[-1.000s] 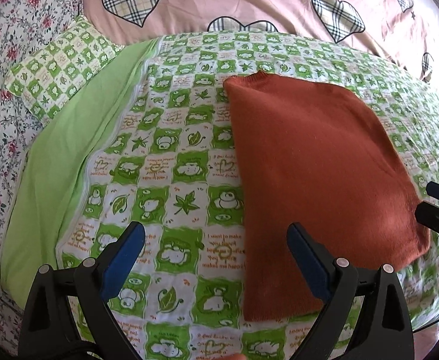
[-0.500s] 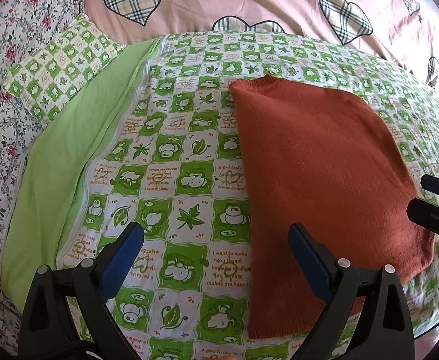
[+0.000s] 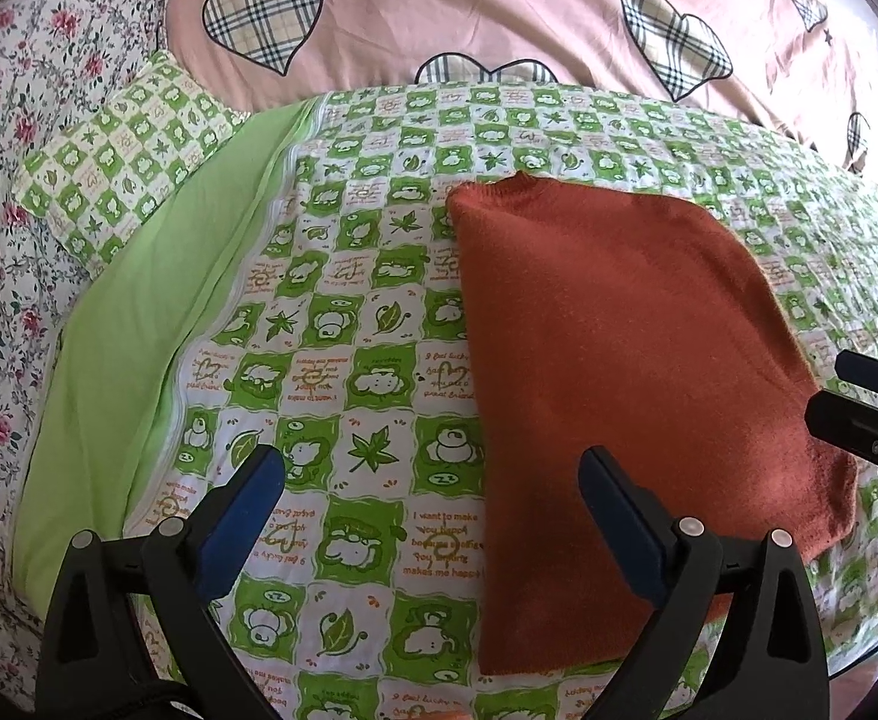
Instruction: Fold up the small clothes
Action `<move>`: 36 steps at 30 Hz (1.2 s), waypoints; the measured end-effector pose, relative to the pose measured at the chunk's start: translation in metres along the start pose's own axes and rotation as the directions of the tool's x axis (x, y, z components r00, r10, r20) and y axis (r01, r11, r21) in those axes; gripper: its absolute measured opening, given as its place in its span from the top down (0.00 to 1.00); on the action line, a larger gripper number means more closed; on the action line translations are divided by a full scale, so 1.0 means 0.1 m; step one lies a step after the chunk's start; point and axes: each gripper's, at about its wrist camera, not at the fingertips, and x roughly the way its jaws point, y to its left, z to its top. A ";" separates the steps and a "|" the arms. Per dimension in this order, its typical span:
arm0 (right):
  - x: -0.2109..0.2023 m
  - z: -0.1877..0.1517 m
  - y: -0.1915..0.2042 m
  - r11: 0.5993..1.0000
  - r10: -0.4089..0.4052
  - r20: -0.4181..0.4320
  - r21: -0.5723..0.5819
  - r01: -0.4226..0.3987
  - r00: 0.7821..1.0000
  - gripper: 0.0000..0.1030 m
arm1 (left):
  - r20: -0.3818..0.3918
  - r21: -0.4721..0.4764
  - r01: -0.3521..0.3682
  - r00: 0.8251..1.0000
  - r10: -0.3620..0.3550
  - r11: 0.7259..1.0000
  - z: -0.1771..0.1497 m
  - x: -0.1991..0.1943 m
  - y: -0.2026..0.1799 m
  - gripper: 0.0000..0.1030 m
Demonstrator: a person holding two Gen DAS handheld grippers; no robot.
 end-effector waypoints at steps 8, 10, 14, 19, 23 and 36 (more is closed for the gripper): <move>0.07 -0.05 0.02 1.000 0.015 -0.023 0.002 -0.015 1.000 0.01 | 0.005 0.000 0.044 0.999 -0.044 0.999 -0.08 0.00 -0.05 0.04; 0.09 -0.05 0.02 1.000 0.012 -0.025 0.002 -0.012 1.000 0.01 | -0.003 0.007 0.050 0.999 -0.050 0.999 -0.09 0.03 -0.06 0.04; 0.10 -0.06 0.01 1.000 0.011 -0.028 0.007 -0.011 1.000 0.01 | -0.024 0.014 0.061 0.998 -0.061 0.998 -0.09 0.09 -0.07 0.04; 0.10 -0.07 -0.03 1.000 0.011 -0.023 0.024 -0.011 1.000 0.01 | -0.037 0.022 0.060 0.998 -0.059 0.998 -0.10 0.14 -0.10 0.04; 0.11 -0.09 -0.02 1.000 0.010 -0.027 0.027 -0.010 1.000 0.01 | -0.040 0.027 0.055 0.998 -0.054 0.998 -0.10 0.15 -0.12 0.03; 0.10 -0.08 0.02 1.000 0.016 -0.025 0.022 -0.015 1.000 0.01 | -0.042 0.033 0.067 0.997 -0.066 0.997 -0.07 0.17 -0.12 0.03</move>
